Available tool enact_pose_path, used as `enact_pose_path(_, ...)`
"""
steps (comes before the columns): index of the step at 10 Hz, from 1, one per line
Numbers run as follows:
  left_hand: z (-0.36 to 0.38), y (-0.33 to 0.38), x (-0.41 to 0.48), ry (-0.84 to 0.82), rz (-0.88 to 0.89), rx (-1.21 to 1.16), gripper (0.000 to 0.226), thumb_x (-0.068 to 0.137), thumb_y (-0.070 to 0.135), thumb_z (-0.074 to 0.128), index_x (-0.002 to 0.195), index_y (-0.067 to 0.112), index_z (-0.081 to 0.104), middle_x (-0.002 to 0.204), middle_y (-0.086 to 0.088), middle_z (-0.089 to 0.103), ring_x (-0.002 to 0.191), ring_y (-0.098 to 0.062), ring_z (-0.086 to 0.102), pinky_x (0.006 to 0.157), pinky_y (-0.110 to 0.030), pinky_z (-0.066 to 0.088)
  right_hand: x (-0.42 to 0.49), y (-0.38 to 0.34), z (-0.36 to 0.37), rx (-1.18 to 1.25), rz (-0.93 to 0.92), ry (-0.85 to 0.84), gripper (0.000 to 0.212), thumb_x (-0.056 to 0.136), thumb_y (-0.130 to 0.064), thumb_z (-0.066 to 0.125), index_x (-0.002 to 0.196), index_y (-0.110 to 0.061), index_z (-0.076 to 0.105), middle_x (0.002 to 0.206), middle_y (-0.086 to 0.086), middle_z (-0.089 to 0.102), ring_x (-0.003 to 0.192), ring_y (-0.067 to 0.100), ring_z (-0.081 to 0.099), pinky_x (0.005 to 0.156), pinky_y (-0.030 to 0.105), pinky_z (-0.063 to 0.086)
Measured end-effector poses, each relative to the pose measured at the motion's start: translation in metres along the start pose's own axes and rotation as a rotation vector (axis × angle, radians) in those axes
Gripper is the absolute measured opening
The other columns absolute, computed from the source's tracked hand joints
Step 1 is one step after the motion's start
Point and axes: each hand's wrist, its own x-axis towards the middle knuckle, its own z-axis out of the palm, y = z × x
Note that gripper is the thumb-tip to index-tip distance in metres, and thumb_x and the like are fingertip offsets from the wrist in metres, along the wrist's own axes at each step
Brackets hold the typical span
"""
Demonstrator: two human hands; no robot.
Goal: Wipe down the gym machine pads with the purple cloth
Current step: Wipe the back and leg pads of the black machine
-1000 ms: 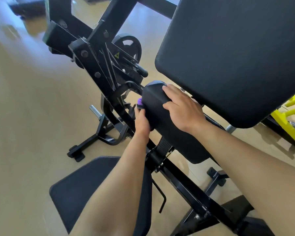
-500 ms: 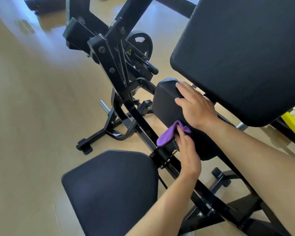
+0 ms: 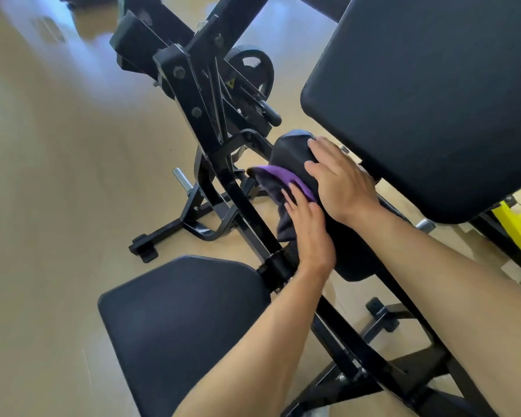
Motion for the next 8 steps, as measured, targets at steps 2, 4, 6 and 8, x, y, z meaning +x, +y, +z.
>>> enact_pose_path(2,0.025,-0.025,-0.096,-0.186,-0.189,-0.239,0.067,0.080,0.090,0.015,0.136,0.067,-0.016,0.164,0.021,-0.014,0.155,-0.021,0.004,0.115,-0.030,0.036,-0.007,0.000,-0.002,-0.009,-0.001,-0.024,0.055,0.107,-0.037,0.028,0.161,-0.026,0.021,0.169,-0.011,0.013,0.153,0.018,0.017,0.122,0.043,0.015)
enact_pose_path(4,0.002,-0.010,-0.017,-0.018,-0.066,0.011,0.060,0.107,0.033,0.021,0.159,0.015,-0.003,0.167,-0.015,0.000,0.154,-0.031,0.002,0.123,-0.026,-0.003,-0.006,0.005,0.001,0.032,-0.019,-0.010,0.055,0.105,-0.036,0.028,0.159,-0.025,0.027,0.168,-0.009,0.017,0.153,0.012,0.018,0.125,0.042,0.014)
enact_pose_path(6,-0.050,-0.009,0.075,-0.002,0.140,-0.093,0.058,0.106,0.039,0.026,0.160,0.026,0.009,0.167,0.006,0.001,0.154,-0.012,0.000,0.126,-0.040,0.003,-0.005,0.005,0.001,0.001,-0.050,-0.005,0.052,0.107,-0.034,0.031,0.159,-0.026,0.029,0.169,-0.010,0.015,0.153,0.012,0.017,0.123,0.044,0.017)
enact_pose_path(8,-0.047,-0.021,0.078,0.086,-0.468,-0.690,0.055,0.089,0.065,0.046,0.121,0.026,0.067,0.121,0.000,0.071,0.114,-0.026,0.061,0.073,-0.036,0.052,-0.007,-0.003,-0.002,-0.050,-0.072,0.027,0.049,0.107,-0.031,0.033,0.154,-0.021,0.037,0.164,-0.009,0.026,0.143,0.021,0.033,0.112,0.043,0.025)
